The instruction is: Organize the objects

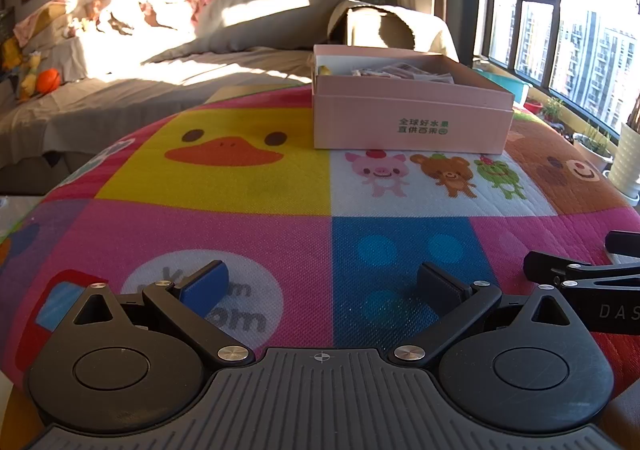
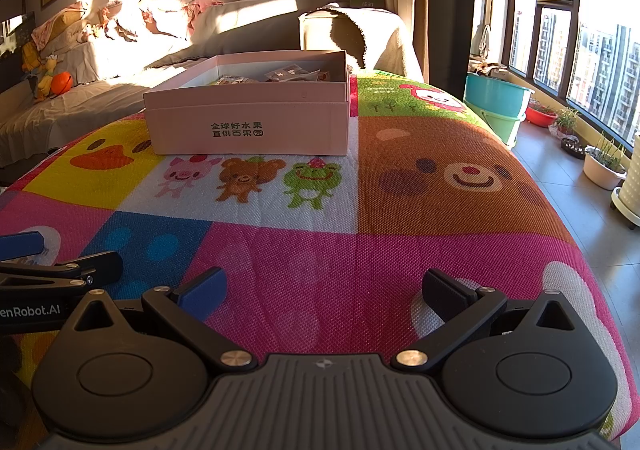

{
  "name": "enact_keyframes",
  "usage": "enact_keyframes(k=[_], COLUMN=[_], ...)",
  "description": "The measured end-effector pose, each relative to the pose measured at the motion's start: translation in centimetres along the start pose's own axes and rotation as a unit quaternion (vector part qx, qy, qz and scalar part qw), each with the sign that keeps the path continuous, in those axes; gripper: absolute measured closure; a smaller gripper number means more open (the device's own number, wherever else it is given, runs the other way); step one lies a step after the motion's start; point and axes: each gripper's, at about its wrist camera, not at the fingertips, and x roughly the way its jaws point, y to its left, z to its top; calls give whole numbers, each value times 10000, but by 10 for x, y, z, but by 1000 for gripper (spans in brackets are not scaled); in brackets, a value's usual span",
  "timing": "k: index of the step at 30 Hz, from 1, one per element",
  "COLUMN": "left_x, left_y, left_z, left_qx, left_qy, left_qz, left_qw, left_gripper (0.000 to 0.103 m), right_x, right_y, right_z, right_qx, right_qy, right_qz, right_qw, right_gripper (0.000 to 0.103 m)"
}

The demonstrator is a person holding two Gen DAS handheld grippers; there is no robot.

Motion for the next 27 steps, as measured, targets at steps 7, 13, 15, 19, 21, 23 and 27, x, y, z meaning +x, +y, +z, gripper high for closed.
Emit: enact_keyframes(k=[7,13,15,19,21,23,27], left_x=[0,0,0,1,1,1,1], left_y=[0,0,0,0,0,0,0], left_z=[0,0,0,0,0,1,1], left_qx=[11,15,7,-15,-11,-21,-28], left_qy=[0,1,2,0,-1,-1,-3], left_qz=[15,15,11,0,6,-3,-9], left_qw=[10000,10000,10000,10000,10000,10000,10000], left_gripper=[0,0,0,0,0,0,0], right_x=[0,0,0,1,1,1,1], right_y=[0,0,0,0,0,0,0], right_z=[0,0,0,0,0,0,0], right_qx=[0,1,1,-1,-1,0,1], right_qy=[-1,-1,-1,0,-1,-1,-1], right_qz=[0,-1,0,0,0,1,1], right_qw=[10000,10000,10000,10000,10000,10000,10000], right_gripper=[0,0,0,0,0,0,0])
